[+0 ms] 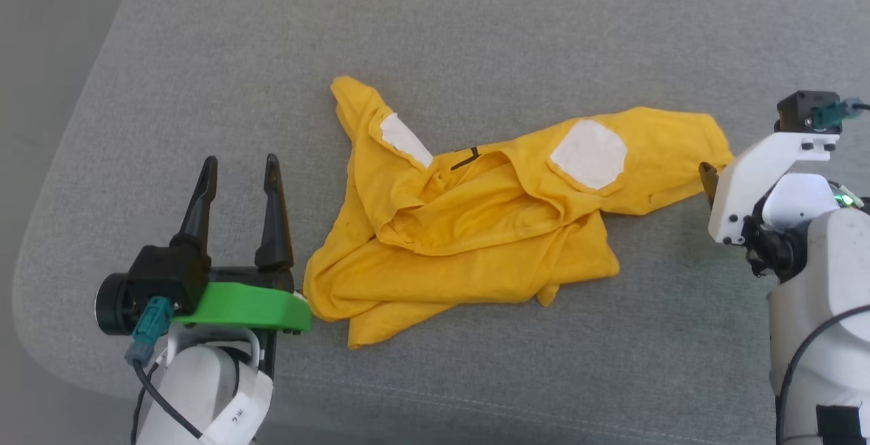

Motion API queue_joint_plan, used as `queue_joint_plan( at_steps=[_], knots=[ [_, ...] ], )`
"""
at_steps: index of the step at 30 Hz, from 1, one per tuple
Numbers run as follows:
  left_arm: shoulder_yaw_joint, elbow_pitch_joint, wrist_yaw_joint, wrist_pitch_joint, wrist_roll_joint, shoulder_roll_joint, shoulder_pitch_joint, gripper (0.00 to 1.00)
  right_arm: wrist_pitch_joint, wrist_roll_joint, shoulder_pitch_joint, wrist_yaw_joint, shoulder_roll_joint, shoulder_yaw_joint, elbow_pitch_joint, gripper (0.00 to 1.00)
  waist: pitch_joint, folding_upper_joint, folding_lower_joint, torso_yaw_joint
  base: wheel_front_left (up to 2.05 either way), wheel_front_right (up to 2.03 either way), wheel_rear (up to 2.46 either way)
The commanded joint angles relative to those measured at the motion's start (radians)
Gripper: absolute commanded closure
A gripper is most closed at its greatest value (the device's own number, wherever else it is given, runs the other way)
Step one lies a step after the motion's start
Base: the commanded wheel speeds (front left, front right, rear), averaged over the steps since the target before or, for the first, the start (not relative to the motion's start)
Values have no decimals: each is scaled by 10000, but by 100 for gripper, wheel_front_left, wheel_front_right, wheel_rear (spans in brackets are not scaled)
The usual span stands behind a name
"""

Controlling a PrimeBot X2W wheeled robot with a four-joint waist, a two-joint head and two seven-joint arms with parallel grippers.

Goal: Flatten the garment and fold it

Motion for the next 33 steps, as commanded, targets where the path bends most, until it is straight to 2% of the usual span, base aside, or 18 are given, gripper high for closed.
queue_joint_plan(
  at_steps=[1,8,9,10,11,12,19,24,28,33],
  knots=[
    [65,-46,-114,-68,196,-120,-153,0,112,-218,-251,-15,-4,-43,218,0,338,0,0,168,0,0,0],
    [337,-50,-425,-70,463,-500,-260,0,83,-725,-744,-15,-66,-205,1013,0,574,0,0,249,0,0,0],
    [373,-37,-457,-71,494,-532,-268,0,76,-719,-767,-15,-64,-221,1074,11,566,0,0,237,0,0,0],
    [411,-23,-499,-71,531,-571,-281,0,56,-695,-791,-15,-60,-234,1125,65,528,0,0,212,0,0,0],
    [437,3,-533,-71,555,-599,-277,0,42,-673,-798,-15,-58,-232,1153,79,491,0,0,190,0,0,0],
    [469,24,-578,-71,596,-626,-276,0,14,-626,-794,-15,-54,-197,1165,100,423,0,0,146,0,0,0],
    [590,246,-823,-71,705,-777,-188,0,-638,264,-563,-15,-177,-392,281,100,-5,0,0,-135,0,0,0],
    [637,467,-968,-71,668,-857,-64,0,-1093,1125,458,-15,-298,-1660,-1313,100,-299,0,0,-246,0,0,0],
    [633,772,-1068,-72,562,-902,46,0,-806,1208,1850,-15,-204,-2785,-2091,100,-411,0,0,-322,0,0,0],
    [648,1187,-1138,-72,412,-935,102,0,-352,1398,3005,-15,-39,-3197,-1968,100,-458,0,0,-426,0,0,0]
  ],
)
